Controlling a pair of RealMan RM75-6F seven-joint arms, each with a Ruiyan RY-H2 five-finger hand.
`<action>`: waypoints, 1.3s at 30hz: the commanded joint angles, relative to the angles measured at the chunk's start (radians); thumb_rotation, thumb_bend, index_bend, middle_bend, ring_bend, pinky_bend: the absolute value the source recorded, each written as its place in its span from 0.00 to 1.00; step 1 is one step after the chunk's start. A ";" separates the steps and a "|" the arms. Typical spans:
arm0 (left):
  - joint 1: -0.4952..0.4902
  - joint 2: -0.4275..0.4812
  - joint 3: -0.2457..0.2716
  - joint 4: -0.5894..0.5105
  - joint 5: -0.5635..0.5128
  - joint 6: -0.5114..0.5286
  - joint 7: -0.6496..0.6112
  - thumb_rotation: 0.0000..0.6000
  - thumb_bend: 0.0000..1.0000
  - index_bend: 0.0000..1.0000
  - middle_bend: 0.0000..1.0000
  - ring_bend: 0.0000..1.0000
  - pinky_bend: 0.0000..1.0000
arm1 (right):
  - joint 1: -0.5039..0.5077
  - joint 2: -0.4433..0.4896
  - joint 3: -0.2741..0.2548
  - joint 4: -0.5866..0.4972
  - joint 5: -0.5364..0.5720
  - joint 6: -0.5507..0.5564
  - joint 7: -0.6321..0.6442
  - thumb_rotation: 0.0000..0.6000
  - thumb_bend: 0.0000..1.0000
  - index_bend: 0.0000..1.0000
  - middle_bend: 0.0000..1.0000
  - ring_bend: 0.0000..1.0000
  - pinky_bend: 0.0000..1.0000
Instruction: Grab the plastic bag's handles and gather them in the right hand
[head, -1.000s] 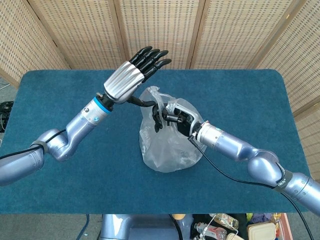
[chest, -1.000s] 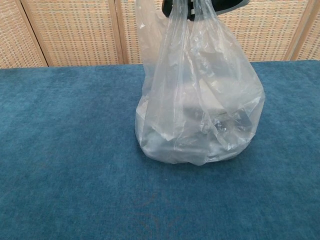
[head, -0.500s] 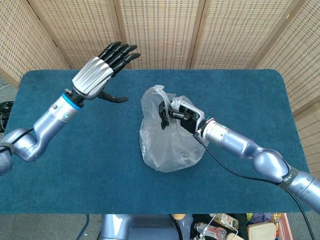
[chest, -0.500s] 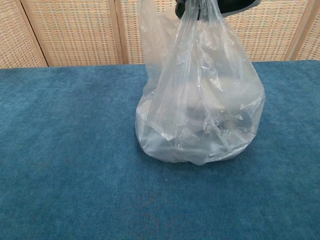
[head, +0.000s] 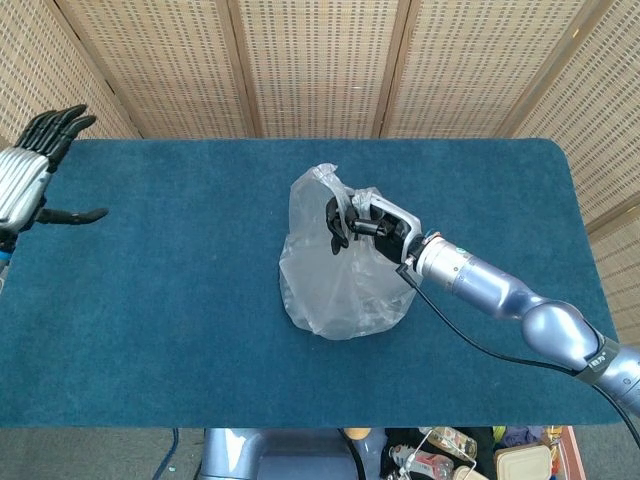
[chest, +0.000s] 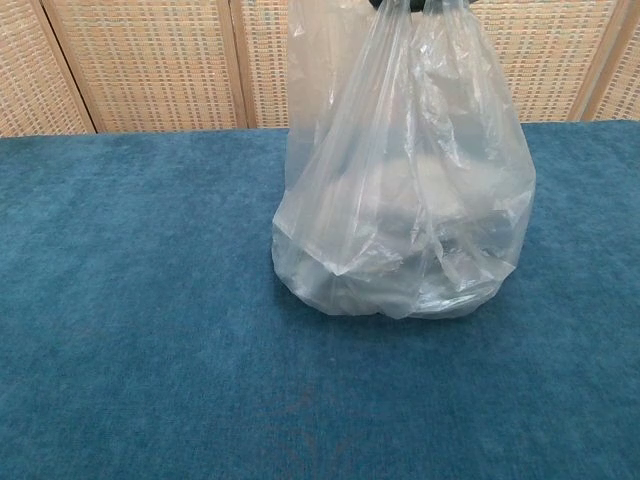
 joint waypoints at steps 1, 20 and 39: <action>0.103 0.007 0.040 -0.060 -0.084 0.045 0.069 1.00 0.00 0.00 0.00 0.00 0.00 | 0.005 0.021 -0.013 -0.014 0.017 0.021 -0.009 1.00 1.00 0.58 0.74 0.73 0.57; 0.346 -0.183 0.064 -0.078 -0.122 0.238 0.147 1.00 0.03 0.00 0.00 0.00 0.00 | 0.015 0.125 -0.093 -0.111 0.084 0.168 -0.057 1.00 1.00 0.59 0.76 0.86 0.75; 0.374 -0.178 0.031 -0.067 -0.060 0.227 0.099 1.00 0.03 0.00 0.00 0.00 0.00 | 0.203 0.262 -0.201 -0.175 0.232 0.306 -0.082 1.00 1.00 0.64 0.82 1.00 1.00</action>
